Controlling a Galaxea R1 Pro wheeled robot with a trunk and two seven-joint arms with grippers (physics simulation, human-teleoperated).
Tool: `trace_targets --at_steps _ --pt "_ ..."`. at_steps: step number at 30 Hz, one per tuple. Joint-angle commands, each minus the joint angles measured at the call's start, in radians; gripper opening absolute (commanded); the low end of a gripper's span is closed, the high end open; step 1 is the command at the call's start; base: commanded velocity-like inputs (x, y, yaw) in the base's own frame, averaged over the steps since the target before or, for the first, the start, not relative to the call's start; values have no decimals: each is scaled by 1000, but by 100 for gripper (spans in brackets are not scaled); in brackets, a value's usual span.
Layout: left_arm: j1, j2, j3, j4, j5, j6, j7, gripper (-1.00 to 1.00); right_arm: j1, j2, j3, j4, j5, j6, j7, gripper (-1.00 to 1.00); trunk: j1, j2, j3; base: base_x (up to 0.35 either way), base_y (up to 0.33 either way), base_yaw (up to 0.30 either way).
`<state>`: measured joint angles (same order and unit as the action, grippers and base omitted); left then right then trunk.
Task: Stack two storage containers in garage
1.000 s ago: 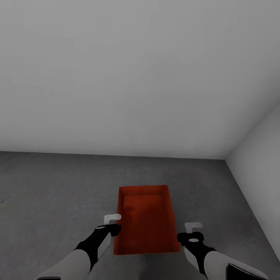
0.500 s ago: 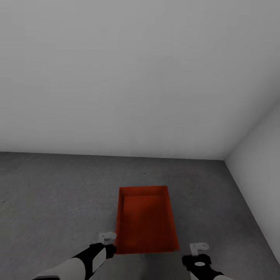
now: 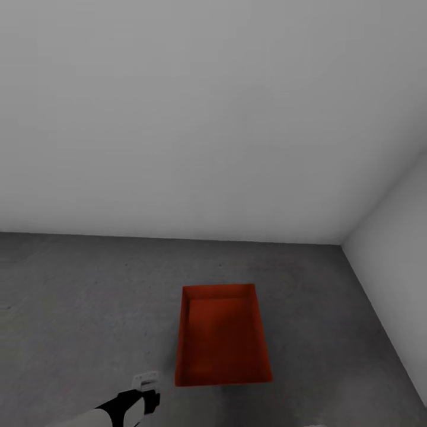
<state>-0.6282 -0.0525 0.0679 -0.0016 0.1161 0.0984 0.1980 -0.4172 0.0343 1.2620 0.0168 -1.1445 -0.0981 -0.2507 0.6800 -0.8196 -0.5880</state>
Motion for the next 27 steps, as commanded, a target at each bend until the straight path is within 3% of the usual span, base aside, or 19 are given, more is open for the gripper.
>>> trace_targets --at_steps 1,9,27 --pt "8 1 6 0 5 2 3 100 19 0 10 2 -10 -3 5 100 -4 7 3 0 0 0" --pt "79 2 6 0 4 -1 0 100 120 1 11 2 -10 0 50 100 -34 63 28 0 0 0" --pt "158 5 6 0 4 -2 -3 100 191 -2 9 2 -9 2 85 100 -103 189 84 0 0 0"
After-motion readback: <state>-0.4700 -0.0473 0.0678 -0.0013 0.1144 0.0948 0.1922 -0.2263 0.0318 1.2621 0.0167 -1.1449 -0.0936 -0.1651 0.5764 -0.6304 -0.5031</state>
